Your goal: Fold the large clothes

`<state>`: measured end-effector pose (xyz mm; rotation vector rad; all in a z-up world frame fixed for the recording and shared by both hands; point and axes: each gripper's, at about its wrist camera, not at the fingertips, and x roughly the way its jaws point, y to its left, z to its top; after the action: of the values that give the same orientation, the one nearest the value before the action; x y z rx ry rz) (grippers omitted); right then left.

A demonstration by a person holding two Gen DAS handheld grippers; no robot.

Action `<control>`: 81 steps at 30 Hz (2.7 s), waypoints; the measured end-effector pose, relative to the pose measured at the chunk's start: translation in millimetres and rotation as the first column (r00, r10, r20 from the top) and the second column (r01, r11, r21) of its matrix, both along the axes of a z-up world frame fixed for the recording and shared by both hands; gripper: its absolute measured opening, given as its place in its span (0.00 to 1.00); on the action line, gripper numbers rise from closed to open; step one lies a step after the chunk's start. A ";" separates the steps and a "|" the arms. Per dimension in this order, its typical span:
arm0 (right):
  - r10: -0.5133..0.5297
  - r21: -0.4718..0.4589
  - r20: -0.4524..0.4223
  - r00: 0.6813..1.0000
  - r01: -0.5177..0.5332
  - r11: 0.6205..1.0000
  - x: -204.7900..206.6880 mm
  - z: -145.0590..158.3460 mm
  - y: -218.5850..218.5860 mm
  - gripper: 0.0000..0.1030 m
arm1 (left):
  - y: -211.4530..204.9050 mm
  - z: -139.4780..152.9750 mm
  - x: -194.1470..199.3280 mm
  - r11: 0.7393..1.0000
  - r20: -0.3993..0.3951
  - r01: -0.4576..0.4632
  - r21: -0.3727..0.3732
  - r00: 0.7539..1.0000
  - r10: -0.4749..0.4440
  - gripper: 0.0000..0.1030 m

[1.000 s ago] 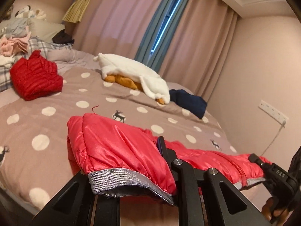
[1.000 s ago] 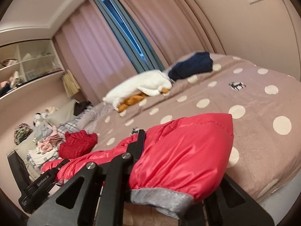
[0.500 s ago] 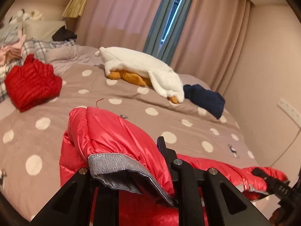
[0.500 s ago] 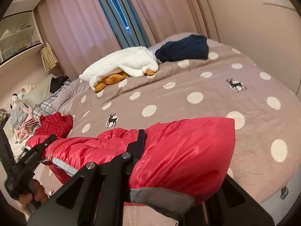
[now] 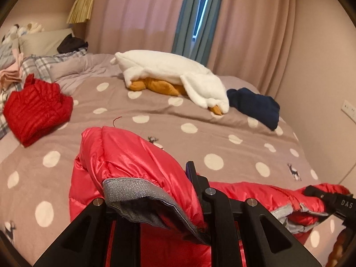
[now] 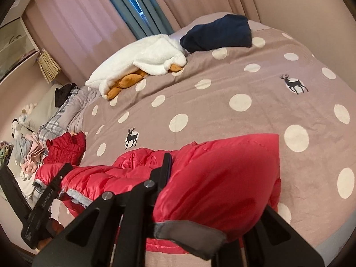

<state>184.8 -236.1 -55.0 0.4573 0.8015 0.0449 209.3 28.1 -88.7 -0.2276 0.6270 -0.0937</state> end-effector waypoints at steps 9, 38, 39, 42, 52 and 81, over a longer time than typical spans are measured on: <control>0.012 -0.088 0.016 1.000 -0.010 0.996 4.6 -22.1 8.9 0.14 | 2.4 -25.2 9.1 1.000 -0.021 0.004 -0.015 1.000 -0.004 0.15; -0.001 -0.102 -0.007 1.000 0.000 0.995 10.5 -43.0 10.0 0.15 | 11.5 -45.2 11.6 0.998 -0.049 -0.007 -0.067 0.999 0.003 0.15; -0.001 -0.099 -0.009 1.000 0.001 0.995 10.5 -43.5 9.8 0.15 | 10.9 -44.9 10.7 0.998 -0.047 -0.005 -0.061 0.999 0.002 0.15; -0.001 -0.098 -0.011 1.000 0.000 0.995 10.6 -44.1 9.2 0.15 | 8.0 -44.8 7.7 0.999 -0.035 0.003 -0.032 0.999 -0.004 0.15; -0.007 -0.054 -0.026 1.000 0.005 0.999 7.9 -49.5 5.3 0.21 | 12.0 -47.1 9.3 0.998 -0.057 0.010 -0.059 0.998 -0.013 0.18; 0.017 0.011 0.154 0.988 -0.019 1.000 -19.1 -15.0 4.2 0.82 | 34.7 -11.4 -23.4 0.983 0.154 -0.035 -0.181 0.986 0.063 0.89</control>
<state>165.7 -231.9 -70.0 0.4523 0.6536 0.1008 185.9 62.8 -100.1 -0.4039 0.4531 -0.1194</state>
